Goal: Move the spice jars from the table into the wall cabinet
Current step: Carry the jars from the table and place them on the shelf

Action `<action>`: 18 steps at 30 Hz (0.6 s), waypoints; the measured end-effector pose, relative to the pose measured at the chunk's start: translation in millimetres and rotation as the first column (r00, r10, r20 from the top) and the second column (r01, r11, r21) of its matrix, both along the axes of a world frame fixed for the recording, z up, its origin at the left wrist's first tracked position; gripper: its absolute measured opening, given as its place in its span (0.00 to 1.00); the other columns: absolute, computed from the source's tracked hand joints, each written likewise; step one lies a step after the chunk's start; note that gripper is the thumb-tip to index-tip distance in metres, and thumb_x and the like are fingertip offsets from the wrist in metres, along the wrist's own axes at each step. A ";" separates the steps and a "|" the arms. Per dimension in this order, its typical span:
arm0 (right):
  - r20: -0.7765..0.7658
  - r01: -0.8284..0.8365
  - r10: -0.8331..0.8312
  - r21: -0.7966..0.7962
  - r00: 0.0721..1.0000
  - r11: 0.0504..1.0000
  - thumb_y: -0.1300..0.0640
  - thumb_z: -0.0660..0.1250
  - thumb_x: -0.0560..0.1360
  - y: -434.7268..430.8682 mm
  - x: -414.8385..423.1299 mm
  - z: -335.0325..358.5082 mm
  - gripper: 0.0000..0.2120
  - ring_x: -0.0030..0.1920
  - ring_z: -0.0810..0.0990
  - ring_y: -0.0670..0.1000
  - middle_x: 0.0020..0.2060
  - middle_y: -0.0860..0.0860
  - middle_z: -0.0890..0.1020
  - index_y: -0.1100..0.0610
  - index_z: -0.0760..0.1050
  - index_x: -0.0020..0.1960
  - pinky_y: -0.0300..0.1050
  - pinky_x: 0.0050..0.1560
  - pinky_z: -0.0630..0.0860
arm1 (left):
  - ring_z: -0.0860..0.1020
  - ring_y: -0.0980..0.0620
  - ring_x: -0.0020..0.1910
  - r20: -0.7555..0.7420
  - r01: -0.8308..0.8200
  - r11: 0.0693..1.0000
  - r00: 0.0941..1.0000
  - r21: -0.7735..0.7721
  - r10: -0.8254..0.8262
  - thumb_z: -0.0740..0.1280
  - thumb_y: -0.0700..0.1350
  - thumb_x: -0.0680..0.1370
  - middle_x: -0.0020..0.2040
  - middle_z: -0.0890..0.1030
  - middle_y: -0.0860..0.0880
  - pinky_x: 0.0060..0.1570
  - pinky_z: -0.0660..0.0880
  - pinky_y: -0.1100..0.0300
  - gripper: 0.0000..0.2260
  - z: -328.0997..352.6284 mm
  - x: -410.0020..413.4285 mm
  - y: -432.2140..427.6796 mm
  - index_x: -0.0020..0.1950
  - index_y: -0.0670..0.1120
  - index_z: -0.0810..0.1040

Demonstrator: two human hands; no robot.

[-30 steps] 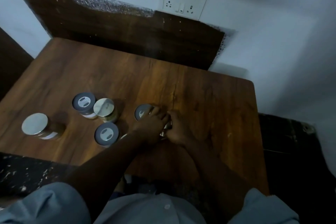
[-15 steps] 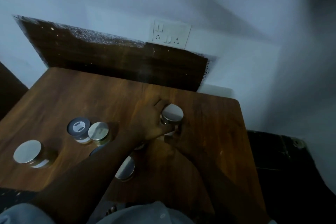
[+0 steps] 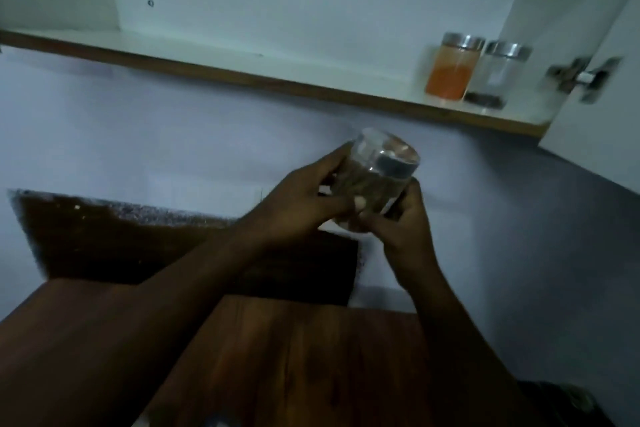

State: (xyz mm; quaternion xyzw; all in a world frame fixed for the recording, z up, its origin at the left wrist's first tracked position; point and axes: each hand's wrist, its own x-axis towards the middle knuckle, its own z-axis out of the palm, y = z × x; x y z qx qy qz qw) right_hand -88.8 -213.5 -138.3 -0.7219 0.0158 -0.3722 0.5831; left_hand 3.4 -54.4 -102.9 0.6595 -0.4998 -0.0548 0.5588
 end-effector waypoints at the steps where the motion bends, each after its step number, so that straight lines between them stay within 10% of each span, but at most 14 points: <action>1: 0.016 0.007 -0.006 -0.042 1.000 0.999 0.53 0.79 0.64 -9.5 1.5 13.1 0.33 0.60 0.82 0.57 0.59 0.54 0.82 0.53 0.71 0.65 0.59 0.56 0.81 | 0.78 0.58 0.63 0.064 -0.043 0.999 0.997 -0.006 0.044 0.72 0.51 0.77 0.67 0.79 0.56 0.59 0.79 0.56 0.30 18.0 1.8 -9.4 0.78 0.57 0.67; 11: 0.109 0.149 -0.135 -0.138 0.985 0.979 0.52 0.70 0.76 -102.2 55.9 150.9 0.26 0.60 0.82 0.52 0.62 0.52 0.81 0.55 0.68 0.71 0.52 0.57 0.82 | 0.82 0.54 0.52 0.178 -0.473 0.845 0.835 -0.247 0.520 0.73 0.68 0.67 0.59 0.83 0.51 0.47 0.77 0.61 0.40 140.6 44.9 -129.7 0.73 0.49 0.72; 18: -0.180 0.303 -0.420 -0.456 0.889 0.837 0.55 0.65 0.75 -165.8 119.5 182.3 0.18 0.53 0.81 0.53 0.57 0.52 0.82 0.54 0.74 0.65 0.53 0.53 0.78 | 0.80 0.46 0.52 0.196 -0.588 0.808 0.788 -0.038 0.583 0.67 0.53 0.76 0.55 0.82 0.46 0.45 0.71 0.58 0.17 150.0 112.5 -208.8 0.60 0.44 0.78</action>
